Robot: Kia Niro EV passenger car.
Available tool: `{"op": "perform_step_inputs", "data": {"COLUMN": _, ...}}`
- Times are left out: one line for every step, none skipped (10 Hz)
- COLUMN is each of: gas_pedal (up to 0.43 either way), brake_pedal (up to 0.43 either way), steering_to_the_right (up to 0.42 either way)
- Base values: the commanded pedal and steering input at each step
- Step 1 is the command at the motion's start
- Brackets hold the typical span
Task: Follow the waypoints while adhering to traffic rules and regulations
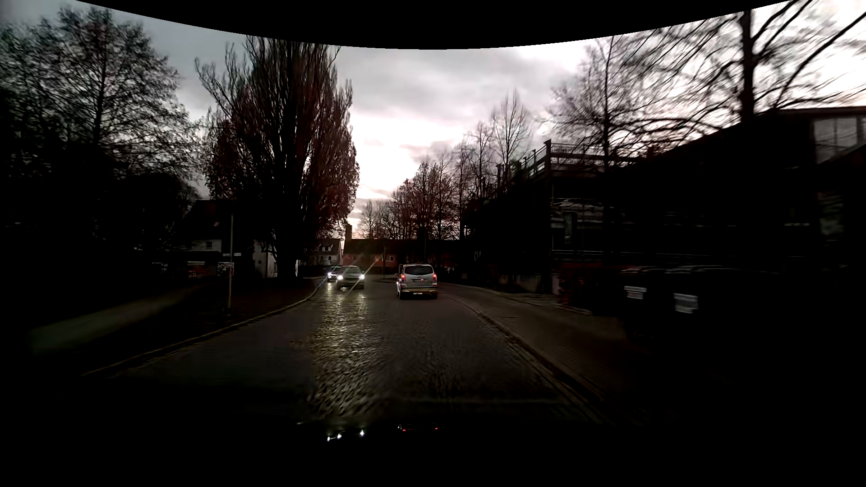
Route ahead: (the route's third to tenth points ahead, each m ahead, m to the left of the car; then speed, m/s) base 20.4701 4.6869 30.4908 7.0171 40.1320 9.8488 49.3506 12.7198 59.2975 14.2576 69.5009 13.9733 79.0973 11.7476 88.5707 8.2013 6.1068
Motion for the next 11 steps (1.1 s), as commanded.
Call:
{"op": "perform_step_inputs", "data": {"gas_pedal": 0.059, "brake_pedal": 0.000, "steering_to_the_right": -0.028}}
{"op": "perform_step_inputs", "data": {"gas_pedal": 0.059, "brake_pedal": 0.000, "steering_to_the_right": -0.029}}
{"op": "perform_step_inputs", "data": {"gas_pedal": 0.059, "brake_pedal": 0.000, "steering_to_the_right": -0.029}}
{"op": "perform_step_inputs", "data": {"gas_pedal": 0.059, "brake_pedal": 0.000, "steering_to_the_right": -0.029}}
{"op": "perform_step_inputs", "data": {"gas_pedal": 0.059, "brake_pedal": 0.000, "steering_to_the_right": -0.030}}
{"op": "perform_step_inputs", "data": {"gas_pedal": 0.059, "brake_pedal": 0.000, "steering_to_the_right": -0.030}}
{"op": "perform_step_inputs", "data": {"gas_pedal": 0.059, "brake_pedal": 0.000, "steering_to_the_right": -0.030}}
{"op": "perform_step_inputs", "data": {"gas_pedal": 0.059, "brake_pedal": 0.000, "steering_to_the_right": -0.032}}
{"op": "perform_step_inputs", "data": {"gas_pedal": 0.047, "brake_pedal": 0.000, "steering_to_the_right": -0.033}}
{"op": "perform_step_inputs", "data": {"gas_pedal": 0.047, "brake_pedal": 0.000, "steering_to_the_right": -0.034}}
{"op": "perform_step_inputs", "data": {"gas_pedal": 0.047, "brake_pedal": 0.000, "steering_to_the_right": -0.033}}
